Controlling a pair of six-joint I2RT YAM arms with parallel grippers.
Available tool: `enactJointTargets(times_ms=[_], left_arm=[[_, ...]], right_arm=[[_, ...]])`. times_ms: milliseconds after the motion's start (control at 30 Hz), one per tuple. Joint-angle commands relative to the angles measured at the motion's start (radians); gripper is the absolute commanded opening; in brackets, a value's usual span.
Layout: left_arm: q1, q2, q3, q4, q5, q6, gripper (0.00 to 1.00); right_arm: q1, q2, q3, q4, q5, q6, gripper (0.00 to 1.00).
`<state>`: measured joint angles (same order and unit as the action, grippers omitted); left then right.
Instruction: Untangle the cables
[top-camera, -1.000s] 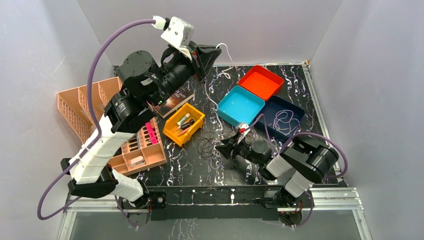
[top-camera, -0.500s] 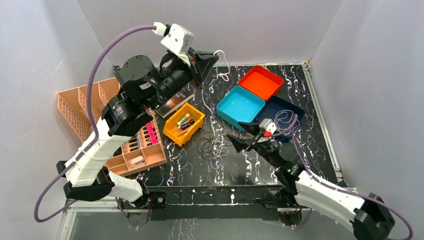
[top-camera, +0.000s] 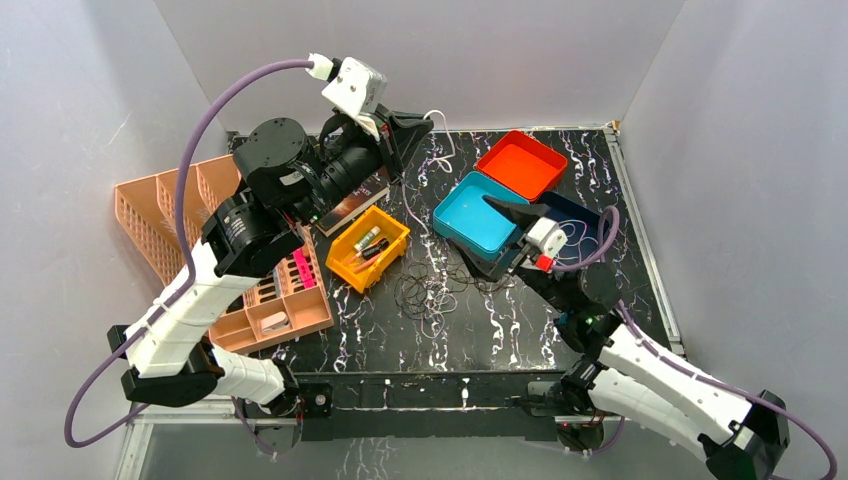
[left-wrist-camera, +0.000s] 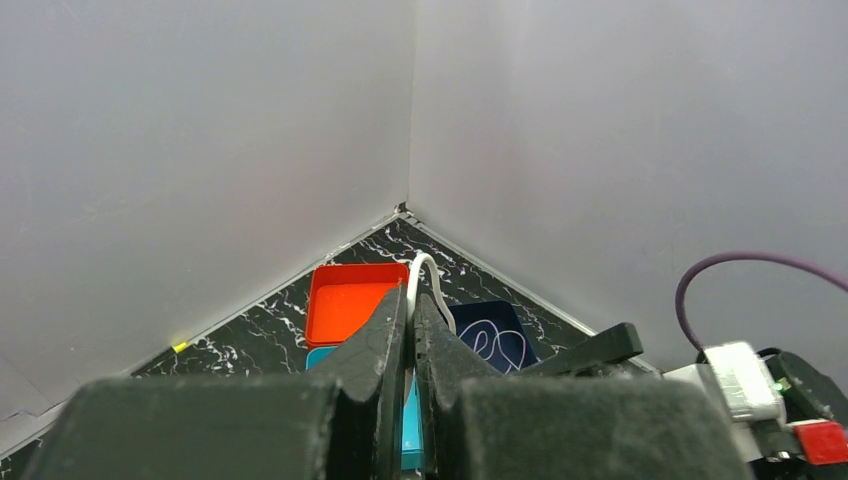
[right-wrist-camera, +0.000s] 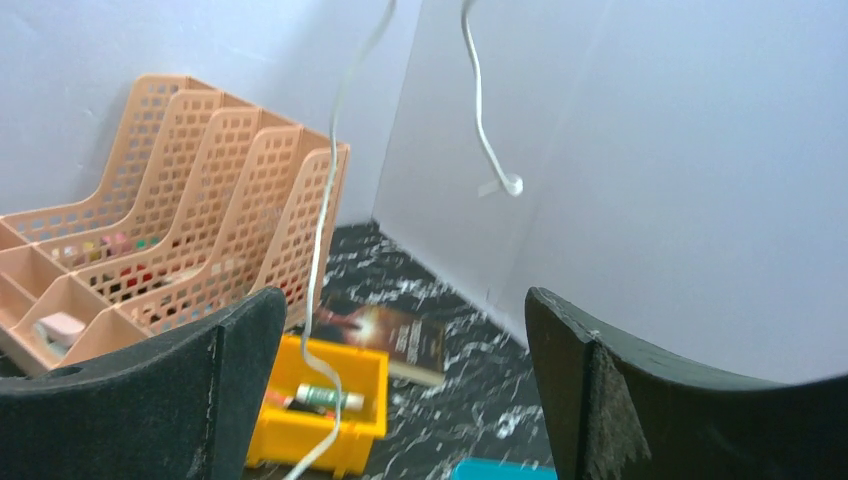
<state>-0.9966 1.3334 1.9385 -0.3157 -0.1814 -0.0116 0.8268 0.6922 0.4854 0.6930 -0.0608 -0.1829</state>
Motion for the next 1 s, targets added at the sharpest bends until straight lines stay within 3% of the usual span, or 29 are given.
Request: enactJointTargets(times_ms=[0, 333, 967], left_arm=[[-0.001, -0.038, -0.003, 0.009, -0.018, -0.004, 0.0], [0.0, -0.035, -0.003, 0.009, -0.012, -0.011, 0.0], [-0.001, -0.02, 0.006, 0.014, 0.003, -0.023, 0.0]], right_arm=[[0.006, 0.063, 0.136, 0.106, -0.105, -0.11, 0.98], [0.006, 0.205, 0.288, 0.148, -0.133, -0.152, 0.98], [0.006, 0.402, 0.437, 0.174, -0.115, 0.077, 0.96]])
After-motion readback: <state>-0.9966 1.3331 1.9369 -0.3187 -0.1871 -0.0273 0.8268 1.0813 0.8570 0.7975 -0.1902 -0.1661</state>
